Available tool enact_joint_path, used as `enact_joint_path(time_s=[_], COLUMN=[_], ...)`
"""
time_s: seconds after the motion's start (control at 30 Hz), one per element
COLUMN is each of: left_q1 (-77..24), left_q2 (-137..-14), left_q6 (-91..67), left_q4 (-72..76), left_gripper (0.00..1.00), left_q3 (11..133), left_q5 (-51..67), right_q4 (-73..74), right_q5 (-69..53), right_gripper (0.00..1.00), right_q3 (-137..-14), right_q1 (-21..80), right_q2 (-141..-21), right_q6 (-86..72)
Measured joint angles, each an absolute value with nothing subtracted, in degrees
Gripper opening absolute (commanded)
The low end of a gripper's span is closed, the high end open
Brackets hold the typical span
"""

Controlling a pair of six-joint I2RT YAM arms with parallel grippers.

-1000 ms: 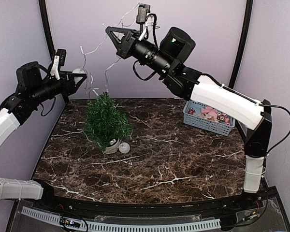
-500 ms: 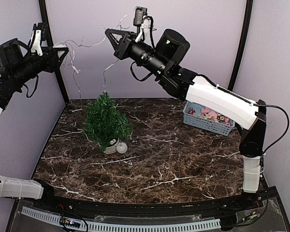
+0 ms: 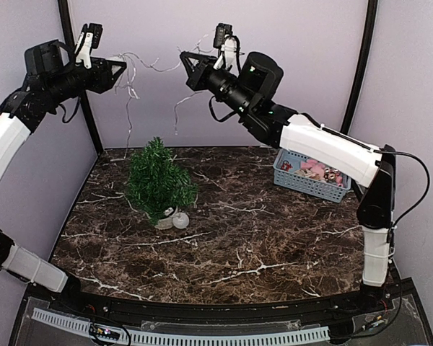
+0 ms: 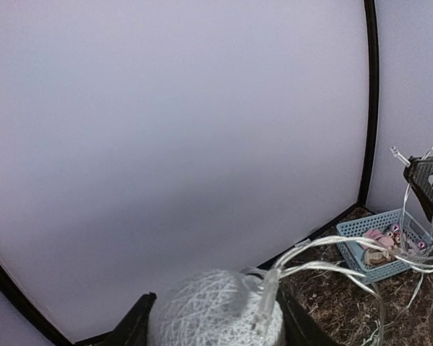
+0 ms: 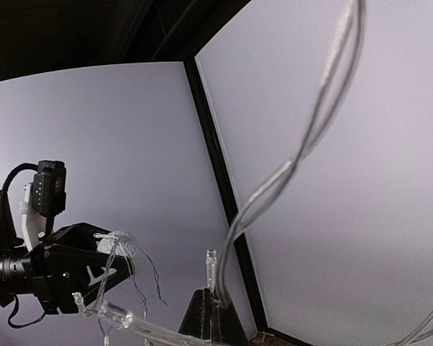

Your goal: Decorate the small christmas tree

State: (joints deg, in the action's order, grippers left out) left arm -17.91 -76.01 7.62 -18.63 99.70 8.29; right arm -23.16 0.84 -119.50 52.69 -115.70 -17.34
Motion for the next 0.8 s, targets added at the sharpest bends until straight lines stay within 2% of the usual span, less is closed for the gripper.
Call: enact_joint_path(time_s=[0.27,0.53,0.6,0.63,0.67,0.7,0.8], left_q1=[-17.91,-17.91,-17.91,-17.91,-17.91,-17.91,-17.93], left_q2=[-85.34,-95.46,-97.89,-98.85,-99.63,-100.31,-101.3], left_q6=[9.43,9.67,9.45,9.32,9.08,8.67,7.81], left_q4=[-13.82,-8.84,-7.6,-7.18,-6.9,-6.63,-6.07], left_gripper=[0.41,0.43,0.49,0.58,0.63,0.74,0.87], left_q3=[99.72,101.82,102.45,102.63,102.72,102.72,102.69], left_q5=[12.95,18.55,20.56,21.63,22.57,23.59,25.26], right_q4=[-23.11,-23.2,-23.35,-23.33,-23.27,-23.16,-22.63], right_q5=[4.34,8.99,9.63,10.09,10.39,10.57,11.29], right_gripper=[0.0,0.0,0.0,0.0,0.0,0.0,0.0], right_q3=[-110.61,-100.09,-98.06,-96.88,-96.25,-95.59,-94.45], right_q1=[47.24,42.85,42.02,41.52,41.25,40.93,40.4], right_q2=[-113.54,-106.39,-104.47,-103.33,-102.52,-101.69,-99.59], right_q6=[-17.85,-16.58,-16.38,-16.27,-16.12,-15.77,-14.76])
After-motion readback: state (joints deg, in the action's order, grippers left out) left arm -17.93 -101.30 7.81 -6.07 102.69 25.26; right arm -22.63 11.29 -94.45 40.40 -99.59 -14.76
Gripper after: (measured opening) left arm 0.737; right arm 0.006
